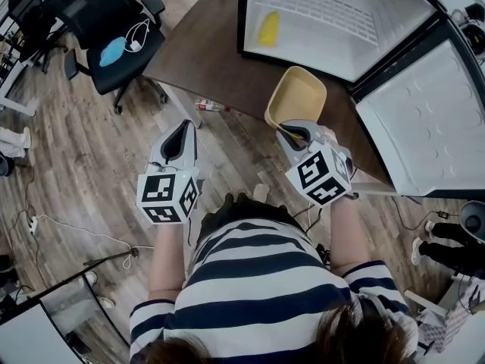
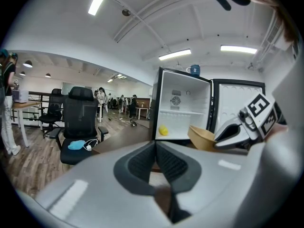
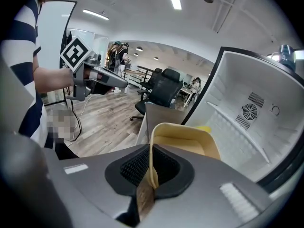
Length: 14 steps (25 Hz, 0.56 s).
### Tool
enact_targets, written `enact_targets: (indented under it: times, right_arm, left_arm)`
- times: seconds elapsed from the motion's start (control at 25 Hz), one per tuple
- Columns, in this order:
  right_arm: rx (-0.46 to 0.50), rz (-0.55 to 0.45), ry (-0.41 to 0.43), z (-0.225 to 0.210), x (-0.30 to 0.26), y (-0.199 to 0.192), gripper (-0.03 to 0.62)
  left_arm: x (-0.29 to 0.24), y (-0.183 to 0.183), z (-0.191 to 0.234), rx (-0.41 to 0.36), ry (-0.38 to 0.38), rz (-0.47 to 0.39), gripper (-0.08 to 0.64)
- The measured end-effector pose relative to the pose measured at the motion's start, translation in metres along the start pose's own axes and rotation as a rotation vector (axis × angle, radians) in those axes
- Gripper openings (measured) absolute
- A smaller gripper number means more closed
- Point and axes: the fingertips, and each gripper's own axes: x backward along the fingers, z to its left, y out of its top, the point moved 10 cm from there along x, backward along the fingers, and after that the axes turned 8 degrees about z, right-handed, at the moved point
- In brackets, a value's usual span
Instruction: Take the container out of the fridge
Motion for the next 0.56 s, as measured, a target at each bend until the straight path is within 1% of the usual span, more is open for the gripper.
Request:
enact_targets:
  times: [0.36, 0.56]
  right_arm:
    - [0.009, -0.005, 0.018, 0.0015, -0.0026, -0.0003, 0.015]
    - [0.010, -0.007, 0.017, -0.0030, -0.0025, -0.0039, 0.015]
  left_arm:
    - [-0.0006, -0.0012, 0.0015, 0.011, 0.017, 0.000, 0.000]
    - [-0.0066, -0.0014, -0.0030, 0.011, 0.014, 0.000, 0.000]
